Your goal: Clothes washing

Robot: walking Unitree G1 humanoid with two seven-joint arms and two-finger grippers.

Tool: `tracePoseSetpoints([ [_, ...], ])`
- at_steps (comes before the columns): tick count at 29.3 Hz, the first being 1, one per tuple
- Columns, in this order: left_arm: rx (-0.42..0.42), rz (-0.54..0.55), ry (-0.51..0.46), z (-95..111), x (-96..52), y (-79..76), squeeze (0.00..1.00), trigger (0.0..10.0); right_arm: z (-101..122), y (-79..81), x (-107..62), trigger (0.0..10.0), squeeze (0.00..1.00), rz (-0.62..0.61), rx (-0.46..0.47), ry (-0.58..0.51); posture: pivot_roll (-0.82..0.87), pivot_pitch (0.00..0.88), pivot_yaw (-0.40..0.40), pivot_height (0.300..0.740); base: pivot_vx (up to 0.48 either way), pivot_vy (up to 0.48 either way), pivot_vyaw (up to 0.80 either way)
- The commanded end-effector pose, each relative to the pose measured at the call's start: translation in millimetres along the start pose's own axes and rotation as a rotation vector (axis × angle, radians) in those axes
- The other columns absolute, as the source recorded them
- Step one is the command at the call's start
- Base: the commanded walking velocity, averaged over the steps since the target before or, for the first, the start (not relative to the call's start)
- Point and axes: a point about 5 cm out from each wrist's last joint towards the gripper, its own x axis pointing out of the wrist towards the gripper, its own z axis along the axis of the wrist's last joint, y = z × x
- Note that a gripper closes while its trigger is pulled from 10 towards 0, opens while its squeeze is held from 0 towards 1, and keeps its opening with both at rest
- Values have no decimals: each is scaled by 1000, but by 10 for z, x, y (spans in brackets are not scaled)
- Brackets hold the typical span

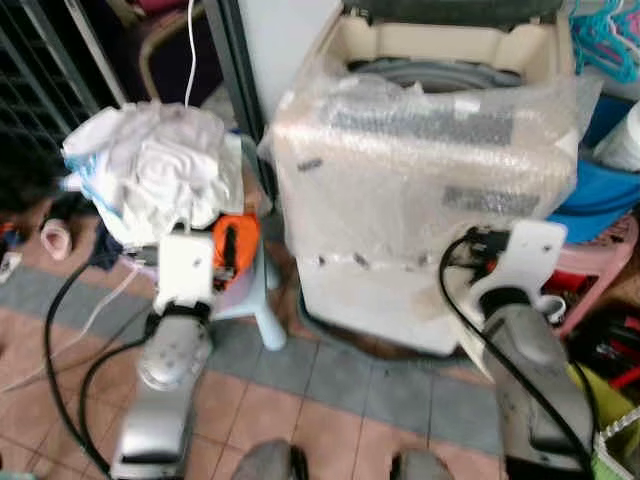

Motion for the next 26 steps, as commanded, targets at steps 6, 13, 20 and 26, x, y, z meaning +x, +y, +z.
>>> tracePoseSetpoints([
  [6,-15,-31,-14,5,-15,-38,0,10000,-1,-8,-35,10000,0,74,-7,-21,-55,39,107,740,0,226,0],
  [13,-35,-93,-19,28,16,-31,0,10000,102,-13,112,10000,0,26,-83,-22,-72,55,118,740,0,0,0],
  [20,-47,-107,9,5,-40,-67,0,10000,348,126,148,10000,0,132,-140,-130,-69,77,123,740,164,0,0],
  [26,-70,-109,27,-31,-45,-62,0,10000,443,146,235,10000,0,118,-139,-180,-68,51,136,740,329,0,0],
])
